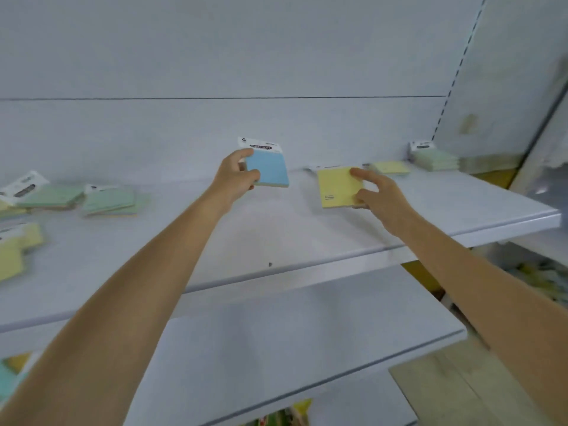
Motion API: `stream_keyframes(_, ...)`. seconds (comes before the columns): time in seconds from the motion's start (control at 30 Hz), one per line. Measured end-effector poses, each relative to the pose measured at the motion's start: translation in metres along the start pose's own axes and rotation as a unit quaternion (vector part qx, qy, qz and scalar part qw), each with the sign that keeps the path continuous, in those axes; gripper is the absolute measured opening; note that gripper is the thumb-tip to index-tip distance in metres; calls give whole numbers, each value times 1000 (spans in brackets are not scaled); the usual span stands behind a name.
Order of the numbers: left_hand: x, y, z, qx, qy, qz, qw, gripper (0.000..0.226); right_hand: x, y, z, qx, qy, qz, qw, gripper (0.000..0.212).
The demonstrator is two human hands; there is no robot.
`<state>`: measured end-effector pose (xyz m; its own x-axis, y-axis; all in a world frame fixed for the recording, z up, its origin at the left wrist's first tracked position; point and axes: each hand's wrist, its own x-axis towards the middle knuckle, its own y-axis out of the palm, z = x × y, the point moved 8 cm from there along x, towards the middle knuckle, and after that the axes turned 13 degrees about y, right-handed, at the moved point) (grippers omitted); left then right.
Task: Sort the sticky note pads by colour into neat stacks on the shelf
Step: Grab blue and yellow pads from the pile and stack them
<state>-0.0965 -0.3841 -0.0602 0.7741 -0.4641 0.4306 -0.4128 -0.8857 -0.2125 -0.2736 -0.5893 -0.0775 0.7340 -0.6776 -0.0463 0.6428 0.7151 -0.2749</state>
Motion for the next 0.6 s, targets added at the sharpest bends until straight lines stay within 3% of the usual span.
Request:
stream_keyframes(0.27,29,120,-4,17,-22,9,1000,51,41,-127,-52,-46,51,-66,995,50)
stream_keyframes(0.4,58,146,0,46,-33,3,998,53,71,-151,-51,-18,49,-71,996,48)
stream_keyframes(0.6,91,167,12,-50,-92,-20,994,45,121,-158,-32,10,18,-67,998,49)
